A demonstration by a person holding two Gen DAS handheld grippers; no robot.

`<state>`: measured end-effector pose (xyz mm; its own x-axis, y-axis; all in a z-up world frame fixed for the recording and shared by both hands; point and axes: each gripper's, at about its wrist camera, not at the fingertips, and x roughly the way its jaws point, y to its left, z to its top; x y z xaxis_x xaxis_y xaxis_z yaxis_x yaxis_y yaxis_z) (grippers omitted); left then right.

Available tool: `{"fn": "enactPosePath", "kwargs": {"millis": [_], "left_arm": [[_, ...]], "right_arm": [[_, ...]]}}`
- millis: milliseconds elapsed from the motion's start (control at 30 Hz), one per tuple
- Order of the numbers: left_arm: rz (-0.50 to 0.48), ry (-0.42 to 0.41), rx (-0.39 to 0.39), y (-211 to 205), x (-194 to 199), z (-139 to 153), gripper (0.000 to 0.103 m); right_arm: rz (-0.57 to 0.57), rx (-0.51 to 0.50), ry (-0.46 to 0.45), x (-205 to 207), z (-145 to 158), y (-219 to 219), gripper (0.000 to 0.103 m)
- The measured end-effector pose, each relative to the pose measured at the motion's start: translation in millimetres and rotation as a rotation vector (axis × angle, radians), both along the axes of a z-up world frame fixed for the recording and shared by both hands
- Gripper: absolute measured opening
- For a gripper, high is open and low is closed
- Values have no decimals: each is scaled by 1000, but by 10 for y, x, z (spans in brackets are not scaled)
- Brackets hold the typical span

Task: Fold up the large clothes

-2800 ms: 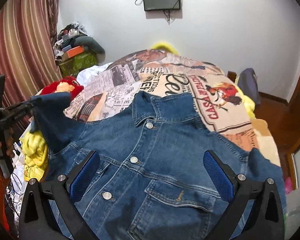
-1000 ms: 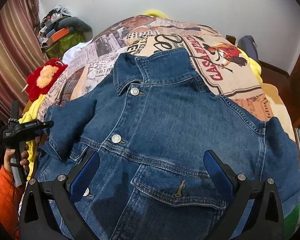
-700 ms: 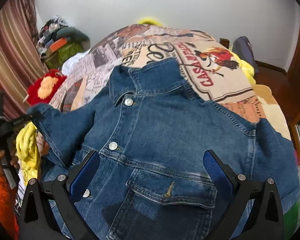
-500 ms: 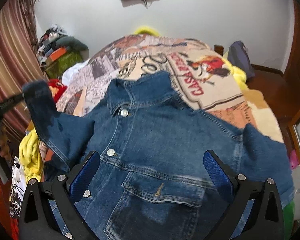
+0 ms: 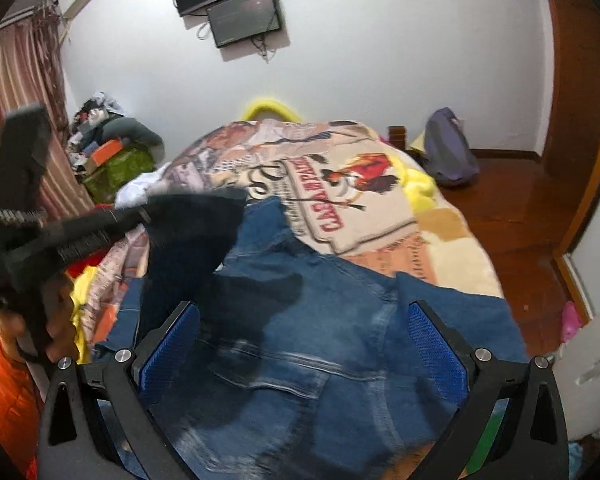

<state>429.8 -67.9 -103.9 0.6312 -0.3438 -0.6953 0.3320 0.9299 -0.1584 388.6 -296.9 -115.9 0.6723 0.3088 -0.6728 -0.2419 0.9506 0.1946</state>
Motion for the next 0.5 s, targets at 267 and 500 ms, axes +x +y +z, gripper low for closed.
{"fn": "enactPosePath", "kwargs": {"millis": [267, 500], "left_arm": [[-187, 249, 85, -465, -199, -612, 22], [-74, 93, 91, -70, -428, -190, 66]], "right_arm": [[-71, -4, 58, 32, -132, -319, 103], [-83, 100, 119, 241, -197, -270, 103]]}}
